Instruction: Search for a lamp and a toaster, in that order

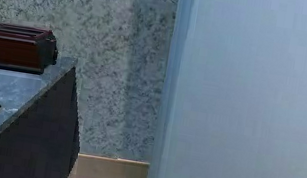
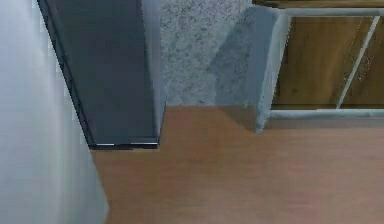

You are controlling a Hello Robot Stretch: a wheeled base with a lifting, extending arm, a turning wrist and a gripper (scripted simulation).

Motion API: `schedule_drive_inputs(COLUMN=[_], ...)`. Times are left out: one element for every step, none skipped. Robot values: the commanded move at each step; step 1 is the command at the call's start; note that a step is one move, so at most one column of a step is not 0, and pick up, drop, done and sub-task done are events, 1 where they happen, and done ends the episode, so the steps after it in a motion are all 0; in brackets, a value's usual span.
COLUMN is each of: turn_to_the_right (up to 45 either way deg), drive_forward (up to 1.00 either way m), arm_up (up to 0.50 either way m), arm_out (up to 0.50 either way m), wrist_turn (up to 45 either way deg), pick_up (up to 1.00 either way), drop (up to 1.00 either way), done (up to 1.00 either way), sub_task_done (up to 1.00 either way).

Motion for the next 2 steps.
schedule_drive_inputs(turn_to_the_right=[-33.0,0.0], drive_forward=[0.00,0.00], arm_up=[0.00,0.00], arm_out=[0.00,0.00], wrist_turn=[0.0,0.0], pick_up=[0.00,0.00], drop=[0.00,0.00], done=[0.00,1.00], sub_task_done=[0.00,0.00])
